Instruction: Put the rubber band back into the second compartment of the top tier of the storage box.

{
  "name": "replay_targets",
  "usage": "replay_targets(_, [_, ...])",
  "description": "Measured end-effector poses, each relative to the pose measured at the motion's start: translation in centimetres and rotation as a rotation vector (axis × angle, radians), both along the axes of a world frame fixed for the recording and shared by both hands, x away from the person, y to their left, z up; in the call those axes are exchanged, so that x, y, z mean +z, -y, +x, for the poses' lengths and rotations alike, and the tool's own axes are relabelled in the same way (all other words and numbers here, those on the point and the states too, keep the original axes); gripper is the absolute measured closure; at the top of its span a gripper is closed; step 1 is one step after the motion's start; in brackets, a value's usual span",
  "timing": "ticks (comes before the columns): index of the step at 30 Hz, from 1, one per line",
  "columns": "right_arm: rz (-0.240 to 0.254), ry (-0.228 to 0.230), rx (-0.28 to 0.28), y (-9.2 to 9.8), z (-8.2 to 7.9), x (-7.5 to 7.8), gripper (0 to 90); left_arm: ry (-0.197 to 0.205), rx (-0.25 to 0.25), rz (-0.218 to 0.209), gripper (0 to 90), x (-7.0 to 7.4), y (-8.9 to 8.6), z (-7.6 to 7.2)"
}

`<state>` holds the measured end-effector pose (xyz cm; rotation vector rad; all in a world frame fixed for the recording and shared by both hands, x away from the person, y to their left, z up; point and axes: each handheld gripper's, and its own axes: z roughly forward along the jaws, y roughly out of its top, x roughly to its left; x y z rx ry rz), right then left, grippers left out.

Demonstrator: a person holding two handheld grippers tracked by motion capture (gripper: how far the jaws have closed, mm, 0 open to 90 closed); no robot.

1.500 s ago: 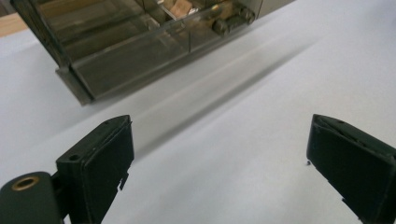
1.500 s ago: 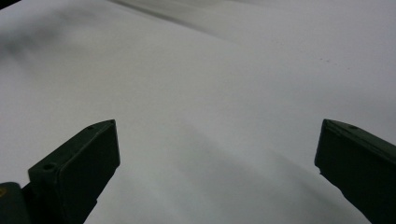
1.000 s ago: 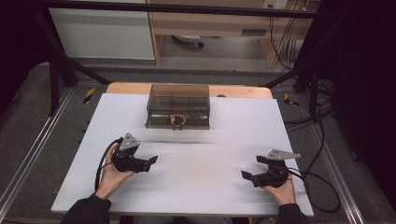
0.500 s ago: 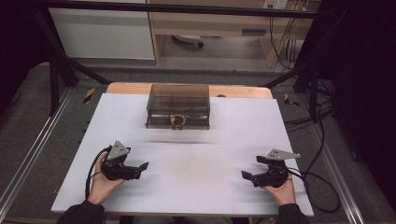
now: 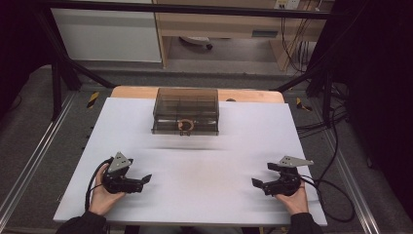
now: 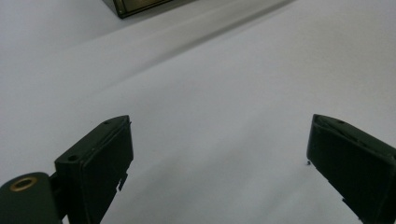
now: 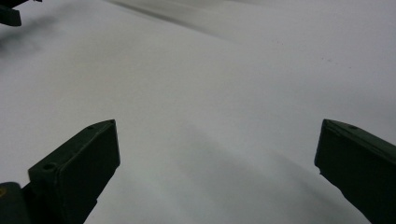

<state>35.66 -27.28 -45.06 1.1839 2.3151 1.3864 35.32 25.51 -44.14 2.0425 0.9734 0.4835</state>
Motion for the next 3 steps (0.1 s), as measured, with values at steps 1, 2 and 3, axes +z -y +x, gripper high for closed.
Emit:
replay_targets(1, [0.000, 0.000, 0.000, 0.00, 0.00, 0.00, 0.7, 0.001, 0.000, -0.002, 6.3, 0.01, -0.01, -0.02])
replay_targets(2, [0.001, 0.000, -0.001, 0.01, 0.00, 0.01, 0.7, 0.000, 0.000, -0.004, 6.3, 0.02, -0.03, -0.03])
replay_targets(3, [0.004, -0.001, -0.002, 0.01, -0.01, 0.03, 0.7, 0.000, 0.001, -0.007, 6.3, 0.01, -0.05, -0.04])
